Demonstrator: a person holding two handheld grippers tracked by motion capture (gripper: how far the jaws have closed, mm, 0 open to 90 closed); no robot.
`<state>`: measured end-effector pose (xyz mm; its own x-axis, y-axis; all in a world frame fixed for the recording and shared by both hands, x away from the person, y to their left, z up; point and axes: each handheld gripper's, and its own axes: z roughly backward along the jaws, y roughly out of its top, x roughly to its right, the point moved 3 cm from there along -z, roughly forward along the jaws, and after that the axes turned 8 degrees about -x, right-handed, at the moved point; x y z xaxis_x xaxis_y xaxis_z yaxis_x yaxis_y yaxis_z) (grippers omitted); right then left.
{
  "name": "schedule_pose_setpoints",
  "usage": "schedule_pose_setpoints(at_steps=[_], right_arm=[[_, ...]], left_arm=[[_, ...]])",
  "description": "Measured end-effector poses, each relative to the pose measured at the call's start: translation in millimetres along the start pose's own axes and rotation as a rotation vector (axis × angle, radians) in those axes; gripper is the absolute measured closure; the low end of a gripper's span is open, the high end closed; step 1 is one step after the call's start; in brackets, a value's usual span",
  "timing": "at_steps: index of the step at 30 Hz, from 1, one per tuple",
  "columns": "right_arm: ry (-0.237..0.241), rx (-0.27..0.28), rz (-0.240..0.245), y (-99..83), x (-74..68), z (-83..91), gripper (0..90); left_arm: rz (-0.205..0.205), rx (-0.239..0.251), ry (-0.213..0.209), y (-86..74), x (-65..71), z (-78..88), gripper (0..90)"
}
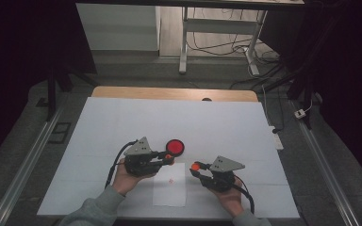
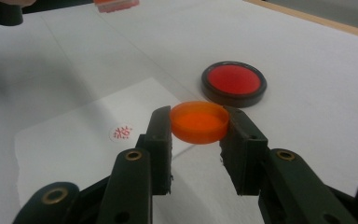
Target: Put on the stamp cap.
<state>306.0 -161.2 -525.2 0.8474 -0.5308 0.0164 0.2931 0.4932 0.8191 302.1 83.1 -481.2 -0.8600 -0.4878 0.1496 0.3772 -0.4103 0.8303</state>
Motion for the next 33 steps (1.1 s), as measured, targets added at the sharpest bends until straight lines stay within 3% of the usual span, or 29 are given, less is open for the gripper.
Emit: schedule_pose_setpoints(at_steps=[27, 33], right_arm=[[0.08, 0.004, 0.06, 22.9, -33.0, -33.4, 64.0], [0.084, 0.006, 0.062, 23.5, -34.1, -34.2, 64.0]], left_arm=[[-0.004, 0.004, -0.019, 1.9, 3.1, -3.3, 72.1], [-0.005, -0.002, -0.022, 1.4, 3.8, -5.0, 72.1]])
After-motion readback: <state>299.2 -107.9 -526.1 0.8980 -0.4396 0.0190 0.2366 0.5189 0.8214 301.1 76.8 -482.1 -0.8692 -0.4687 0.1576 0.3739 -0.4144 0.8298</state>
